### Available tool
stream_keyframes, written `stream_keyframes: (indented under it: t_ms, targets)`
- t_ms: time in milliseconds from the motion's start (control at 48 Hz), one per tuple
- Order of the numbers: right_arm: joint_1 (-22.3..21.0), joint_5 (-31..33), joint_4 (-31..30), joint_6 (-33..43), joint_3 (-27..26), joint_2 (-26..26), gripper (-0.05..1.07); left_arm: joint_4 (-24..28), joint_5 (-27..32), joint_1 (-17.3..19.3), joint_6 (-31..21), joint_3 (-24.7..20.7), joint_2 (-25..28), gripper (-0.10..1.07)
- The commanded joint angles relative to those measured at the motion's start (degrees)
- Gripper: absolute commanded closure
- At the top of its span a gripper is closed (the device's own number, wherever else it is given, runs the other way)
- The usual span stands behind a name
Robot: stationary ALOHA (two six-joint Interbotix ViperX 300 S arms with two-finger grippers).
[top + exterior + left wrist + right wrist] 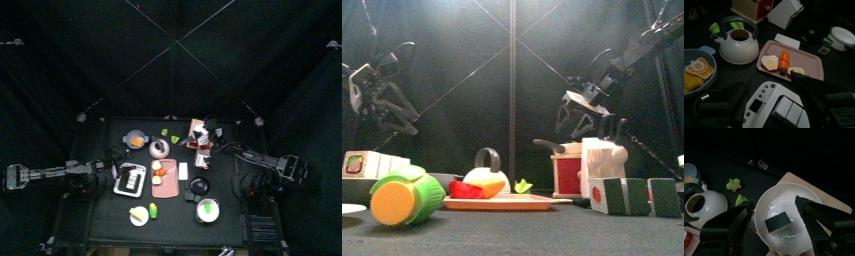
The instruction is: Grab green sushi piece
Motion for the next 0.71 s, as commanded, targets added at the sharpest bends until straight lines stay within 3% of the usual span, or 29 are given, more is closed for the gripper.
stream_keyframes:
  t_ms: [0,146,354,479,688]
  targets:
    - [3.16,0.18,0.09,0.09,-2.20,-1.93,0.05,-0.09,-0.53,0.18,0.09,-0.88,0.09,0.02]
    - [11.16,0.18,1.32,0.18,-3.52,-3.16,0.05,-0.09,-0.53,0.18,0.09,-0.97,0.09,0.02]
    - [23.64,-0.97,10.11,0.09,-4.22,-2.02,0.06,-0.09,-0.44,0.18,0.00,-0.79,0.09,0.02]
    - [27.60,-8.35,19.42,-1.05,-6.59,0.53,0.06,-0.09,-0.53,0.18,0.00,-0.79,0.09,0.02]
    - [33.31,-17.31,21.88,-8.79,-10.99,2.90,0.06,-0.09,-0.53,0.26,0.09,-0.88,0.09,0.02]
